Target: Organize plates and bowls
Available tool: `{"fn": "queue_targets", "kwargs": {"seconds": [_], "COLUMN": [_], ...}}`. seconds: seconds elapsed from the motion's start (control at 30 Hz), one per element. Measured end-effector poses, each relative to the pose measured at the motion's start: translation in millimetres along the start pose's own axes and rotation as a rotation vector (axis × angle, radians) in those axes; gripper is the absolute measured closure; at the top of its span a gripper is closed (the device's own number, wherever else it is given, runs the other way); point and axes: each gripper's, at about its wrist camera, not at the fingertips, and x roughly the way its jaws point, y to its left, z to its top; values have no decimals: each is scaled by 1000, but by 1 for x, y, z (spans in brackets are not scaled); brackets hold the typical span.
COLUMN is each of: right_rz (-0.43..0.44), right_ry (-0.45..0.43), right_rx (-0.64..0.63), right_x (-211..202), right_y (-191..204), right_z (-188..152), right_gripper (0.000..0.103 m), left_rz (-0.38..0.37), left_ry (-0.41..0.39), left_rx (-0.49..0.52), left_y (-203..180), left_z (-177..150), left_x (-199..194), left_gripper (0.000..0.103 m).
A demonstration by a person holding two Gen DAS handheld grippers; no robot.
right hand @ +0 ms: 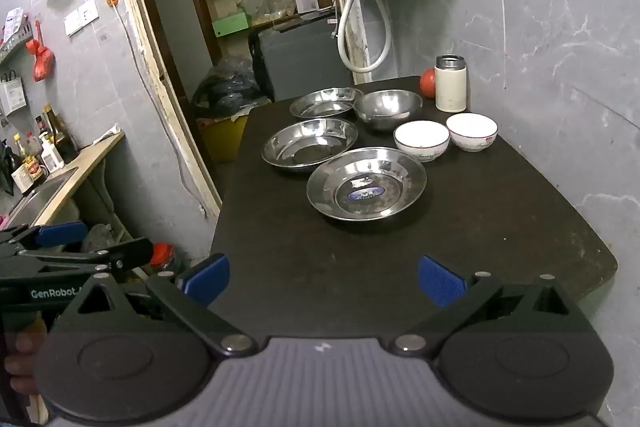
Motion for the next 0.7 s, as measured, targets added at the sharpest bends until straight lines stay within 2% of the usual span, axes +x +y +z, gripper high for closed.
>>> {"fn": "queue_targets", "kwargs": {"seconds": [0.7], "right_rz": [-2], "right_ry": [4], "right_rx": [-2], "right_x": [-4], "right_y": [-5], "right_z": [-3], "right_gripper": [0], "left_rz": [-2], "left_ry": [11], "left_rx": [12], "left_y": [-3], "left_z": [-1], "left_x": [1], "left_gripper": [1]}}
